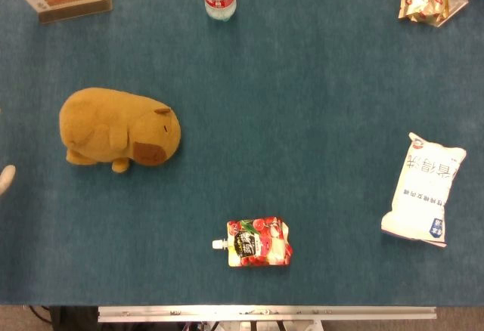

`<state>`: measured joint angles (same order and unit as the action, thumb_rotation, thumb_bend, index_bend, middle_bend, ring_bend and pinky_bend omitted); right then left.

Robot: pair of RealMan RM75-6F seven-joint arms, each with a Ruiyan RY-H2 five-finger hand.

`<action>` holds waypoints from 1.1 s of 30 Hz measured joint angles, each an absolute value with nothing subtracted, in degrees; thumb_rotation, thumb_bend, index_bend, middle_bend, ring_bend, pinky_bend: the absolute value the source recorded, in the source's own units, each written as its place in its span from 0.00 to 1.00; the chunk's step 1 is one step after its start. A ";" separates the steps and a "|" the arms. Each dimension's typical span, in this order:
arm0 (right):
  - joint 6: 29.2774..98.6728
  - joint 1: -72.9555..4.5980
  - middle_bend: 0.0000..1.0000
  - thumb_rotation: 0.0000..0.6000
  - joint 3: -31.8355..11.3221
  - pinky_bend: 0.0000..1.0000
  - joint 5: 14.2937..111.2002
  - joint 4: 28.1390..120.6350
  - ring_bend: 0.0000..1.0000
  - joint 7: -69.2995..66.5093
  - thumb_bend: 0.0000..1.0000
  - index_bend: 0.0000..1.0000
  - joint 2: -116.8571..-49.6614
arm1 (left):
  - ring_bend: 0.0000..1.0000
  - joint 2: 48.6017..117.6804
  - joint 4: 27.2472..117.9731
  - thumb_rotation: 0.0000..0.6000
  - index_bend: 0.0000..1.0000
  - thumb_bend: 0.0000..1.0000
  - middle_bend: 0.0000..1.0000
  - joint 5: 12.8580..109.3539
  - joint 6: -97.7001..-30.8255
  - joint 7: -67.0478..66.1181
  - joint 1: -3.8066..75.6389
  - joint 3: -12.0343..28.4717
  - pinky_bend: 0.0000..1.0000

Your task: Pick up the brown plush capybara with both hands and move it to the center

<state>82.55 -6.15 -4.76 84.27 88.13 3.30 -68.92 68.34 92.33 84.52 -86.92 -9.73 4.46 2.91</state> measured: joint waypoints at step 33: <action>82.02 -8.50 0.20 1.00 -6.83 0.46 84.50 93.02 0.25 1.57 0.00 0.16 -64.08 | 0.05 66.86 100.45 1.00 0.00 0.01 0.00 83.17 -76.04 -10.63 9.45 1.79 0.36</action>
